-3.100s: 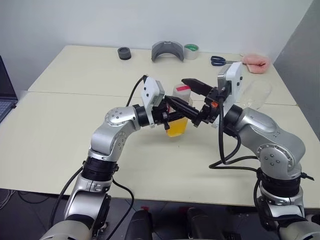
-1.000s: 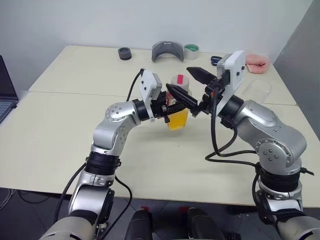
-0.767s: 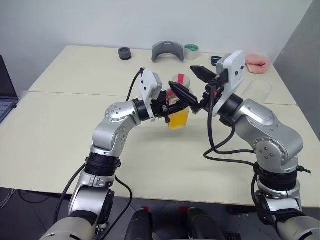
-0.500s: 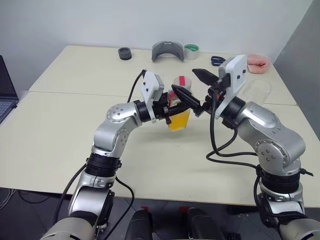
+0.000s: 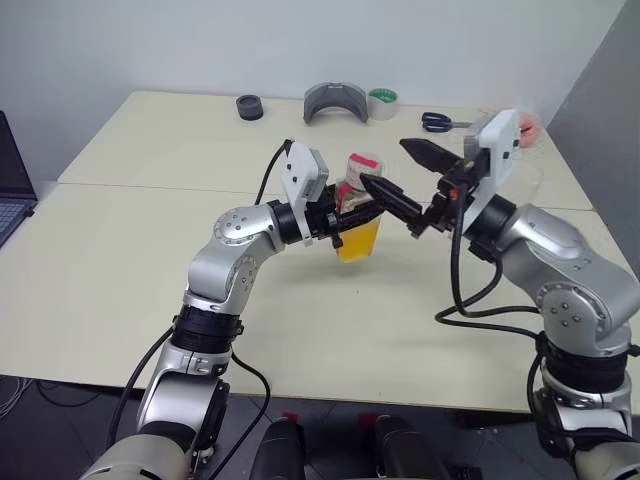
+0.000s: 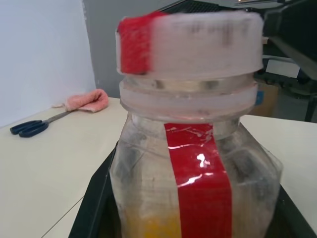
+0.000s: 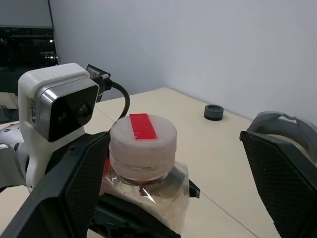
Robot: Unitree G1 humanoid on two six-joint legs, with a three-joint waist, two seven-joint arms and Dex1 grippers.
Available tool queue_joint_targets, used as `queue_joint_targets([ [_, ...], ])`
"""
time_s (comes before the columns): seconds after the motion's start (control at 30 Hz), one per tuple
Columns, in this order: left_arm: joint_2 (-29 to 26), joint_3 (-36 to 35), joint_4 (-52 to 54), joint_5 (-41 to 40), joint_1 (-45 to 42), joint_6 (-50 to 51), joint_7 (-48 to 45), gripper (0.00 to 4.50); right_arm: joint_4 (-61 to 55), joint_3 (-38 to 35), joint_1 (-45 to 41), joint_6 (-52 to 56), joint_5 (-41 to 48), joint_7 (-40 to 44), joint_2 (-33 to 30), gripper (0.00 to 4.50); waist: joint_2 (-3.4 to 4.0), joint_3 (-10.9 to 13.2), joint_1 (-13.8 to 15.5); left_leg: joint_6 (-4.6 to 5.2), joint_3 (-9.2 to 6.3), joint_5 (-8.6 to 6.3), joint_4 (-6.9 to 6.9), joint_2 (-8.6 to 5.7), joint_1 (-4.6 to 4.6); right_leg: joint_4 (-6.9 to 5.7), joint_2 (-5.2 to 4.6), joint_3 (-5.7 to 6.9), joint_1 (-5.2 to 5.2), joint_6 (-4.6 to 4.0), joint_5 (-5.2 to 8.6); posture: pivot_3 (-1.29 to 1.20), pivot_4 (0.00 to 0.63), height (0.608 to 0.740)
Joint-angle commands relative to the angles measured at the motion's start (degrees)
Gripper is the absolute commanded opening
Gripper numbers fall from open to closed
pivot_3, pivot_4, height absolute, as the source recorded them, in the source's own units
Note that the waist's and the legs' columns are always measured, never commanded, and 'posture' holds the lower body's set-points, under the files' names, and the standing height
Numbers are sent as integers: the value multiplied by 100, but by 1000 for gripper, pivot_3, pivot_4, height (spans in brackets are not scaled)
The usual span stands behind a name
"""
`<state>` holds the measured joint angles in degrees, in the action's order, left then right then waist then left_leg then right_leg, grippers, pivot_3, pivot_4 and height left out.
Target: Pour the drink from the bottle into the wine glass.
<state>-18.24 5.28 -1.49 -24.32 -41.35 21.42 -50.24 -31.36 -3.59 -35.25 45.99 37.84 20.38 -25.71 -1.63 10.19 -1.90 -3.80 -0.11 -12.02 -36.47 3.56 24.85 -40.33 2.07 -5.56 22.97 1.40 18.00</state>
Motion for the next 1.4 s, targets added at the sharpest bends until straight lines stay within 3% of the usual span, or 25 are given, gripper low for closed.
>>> queue_joint_targets([
  [0.03,24,-57,242,-36,-161,-145,-44,1798,-43,-343,-5,-48,-2,-55,-138,4453,0,0,2,0,0,0,0,0,0,0,0,0,0,0,0,0,150,740],
  [0.57,-3,-82,176,0,-211,-178,-59,1798,-195,-239,77,-17,223,-32,-46,4453,0,0,0,0,0,0,-2,0,0,-2,1,0,0,0,0,0,150,740],
  [0.9,0,-62,206,6,-197,-161,-56,1798,-82,-83,-77,-60,566,64,479,4453,0,0,0,0,0,0,-3,0,0,-3,2,0,0,0,0,0,150,740],
  [1.4,13,-55,223,24,-183,-167,-25,1798,367,333,-320,-494,32,308,613,4453,0,0,-3,0,0,0,-8,1,0,-7,2,0,0,0,0,0,150,740],
])
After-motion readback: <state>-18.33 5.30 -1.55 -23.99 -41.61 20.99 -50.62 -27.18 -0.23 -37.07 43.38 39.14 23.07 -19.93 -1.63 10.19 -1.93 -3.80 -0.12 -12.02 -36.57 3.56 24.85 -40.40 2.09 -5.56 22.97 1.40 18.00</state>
